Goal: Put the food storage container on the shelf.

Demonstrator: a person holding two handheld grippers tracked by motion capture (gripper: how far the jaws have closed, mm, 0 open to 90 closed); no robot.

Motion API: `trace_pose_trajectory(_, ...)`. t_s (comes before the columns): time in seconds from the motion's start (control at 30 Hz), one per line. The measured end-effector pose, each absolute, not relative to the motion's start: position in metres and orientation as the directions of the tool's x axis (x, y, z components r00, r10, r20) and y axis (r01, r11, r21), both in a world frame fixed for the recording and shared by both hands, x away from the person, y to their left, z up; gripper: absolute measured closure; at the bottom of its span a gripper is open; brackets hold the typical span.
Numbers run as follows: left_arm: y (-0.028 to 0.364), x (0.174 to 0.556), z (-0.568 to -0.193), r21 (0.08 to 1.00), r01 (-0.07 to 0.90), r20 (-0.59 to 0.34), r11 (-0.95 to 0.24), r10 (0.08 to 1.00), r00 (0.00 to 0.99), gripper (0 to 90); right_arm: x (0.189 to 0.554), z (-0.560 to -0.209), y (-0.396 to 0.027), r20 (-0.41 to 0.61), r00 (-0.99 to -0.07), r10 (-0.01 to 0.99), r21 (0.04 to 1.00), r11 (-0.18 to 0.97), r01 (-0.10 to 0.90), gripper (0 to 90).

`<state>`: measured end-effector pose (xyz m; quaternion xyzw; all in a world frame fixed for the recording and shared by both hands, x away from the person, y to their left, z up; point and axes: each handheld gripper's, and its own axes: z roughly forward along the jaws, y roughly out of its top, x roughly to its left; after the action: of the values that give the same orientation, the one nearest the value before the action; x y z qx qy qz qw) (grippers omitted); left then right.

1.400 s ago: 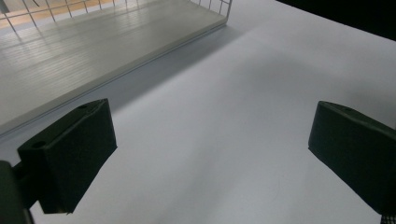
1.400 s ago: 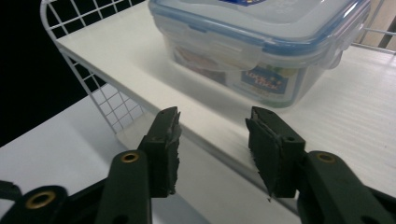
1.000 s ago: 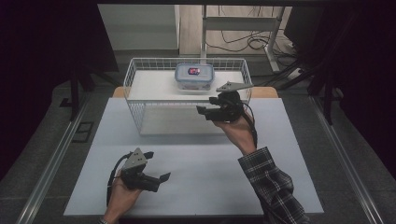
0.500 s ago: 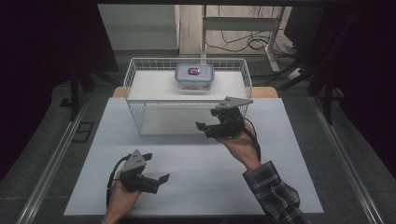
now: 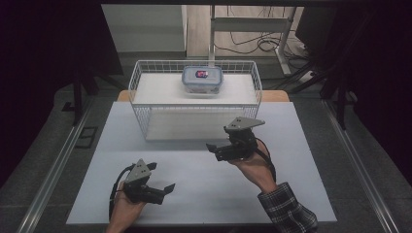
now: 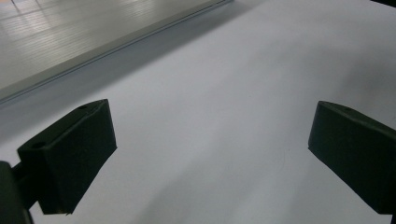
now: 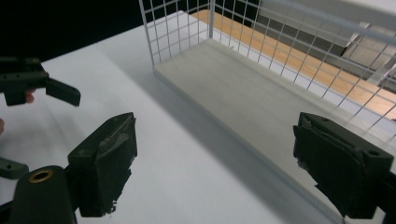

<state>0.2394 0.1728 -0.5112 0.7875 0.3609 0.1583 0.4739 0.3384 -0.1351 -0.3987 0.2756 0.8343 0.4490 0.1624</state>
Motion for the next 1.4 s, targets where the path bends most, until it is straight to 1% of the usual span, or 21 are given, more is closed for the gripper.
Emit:
trace_pose_trajectory(0.43,0.167,0.237,-0.518,0.854,0.408,-0.065,-0.322,0.713,0.698,0.3,0.323,-0.429,-0.145,0.008,-0.794,0.607,0.837,0.431,0.338,4.7)
trace_pose_trajectory(0.63,0.164,0.237,-0.52,0.847,0.408,-0.053,-0.341,0.71,0.703,0.3,0.315,-0.443,-0.148,-0.017,-0.795,0.607,0.829,0.453,0.328,0.0)
trace_pose_trajectory(1.07,0.169,0.235,-0.522,0.836,0.414,-0.034,-0.359,0.72,0.693,0.1,0.298,-0.462,-0.161,-0.01,-0.788,0.616,0.806,0.471,0.358,0.0)
trace_pose_trajectory(1.4,0.186,0.227,-0.519,0.838,0.423,-0.029,-0.344,0.747,0.664,0.0,0.283,-0.466,-0.179,-0.04,-0.765,0.643,0.802,0.477,0.359,0.0)
